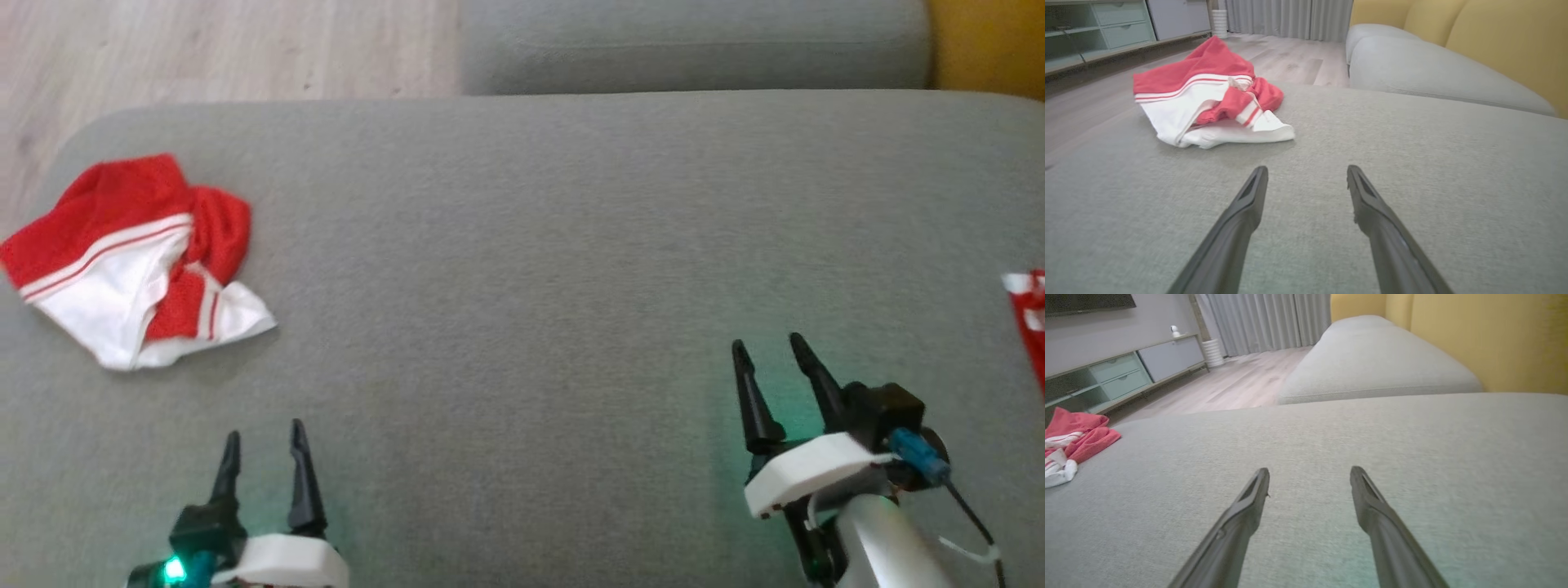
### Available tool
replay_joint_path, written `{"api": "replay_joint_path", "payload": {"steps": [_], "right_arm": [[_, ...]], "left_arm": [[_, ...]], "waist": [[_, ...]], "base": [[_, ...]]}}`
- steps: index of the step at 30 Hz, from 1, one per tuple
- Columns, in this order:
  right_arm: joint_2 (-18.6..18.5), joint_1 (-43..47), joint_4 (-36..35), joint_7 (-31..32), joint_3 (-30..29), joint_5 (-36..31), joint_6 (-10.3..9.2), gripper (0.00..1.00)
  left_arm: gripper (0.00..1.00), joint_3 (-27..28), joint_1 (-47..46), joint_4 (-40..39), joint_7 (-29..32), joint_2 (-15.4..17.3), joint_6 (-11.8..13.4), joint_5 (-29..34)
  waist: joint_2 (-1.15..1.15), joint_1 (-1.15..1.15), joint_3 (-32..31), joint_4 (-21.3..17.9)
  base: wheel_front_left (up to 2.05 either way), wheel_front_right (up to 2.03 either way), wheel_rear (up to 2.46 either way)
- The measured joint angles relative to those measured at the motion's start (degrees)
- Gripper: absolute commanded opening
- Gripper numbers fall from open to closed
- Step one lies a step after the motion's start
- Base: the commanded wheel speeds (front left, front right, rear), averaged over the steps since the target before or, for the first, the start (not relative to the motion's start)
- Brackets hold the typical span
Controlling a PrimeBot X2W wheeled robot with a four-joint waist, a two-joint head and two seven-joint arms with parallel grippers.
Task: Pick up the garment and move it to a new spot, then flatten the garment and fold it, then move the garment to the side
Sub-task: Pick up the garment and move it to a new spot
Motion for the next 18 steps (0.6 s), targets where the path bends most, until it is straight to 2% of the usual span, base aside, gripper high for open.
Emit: {"api": "replay_joint_path", "payload": {"steps": [6,12,18], "right_arm": [[-0.01,-0.32,-0.76,0.00,3.70,0.37,0.00,1.00],[-0.03,-2.28,-0.98,0.00,6.31,-0.15,0.00,1.00],[-0.03,-3.74,-1.18,0.00,8.06,-0.68,0.00,1.00]], "left_arm": [[1.00,2.96,-0.18,0.07,0.00,-0.02,1.01,-1.65],[1.00,5.48,-0.19,0.22,0.00,-0.02,2.12,-3.46],[1.00,7.35,-0.17,0.69,0.00,-0.01,2.47,-5.11]], "waist": [[0.00,0.00,1.59,4.69],[0.00,0.00,3.51,11.80],[0.00,0.00,5.43,14.65]], "base": [[0.00,0.00,0.00],[0.00,0.00,0.00],[0.00,0.00,0.00]]}}
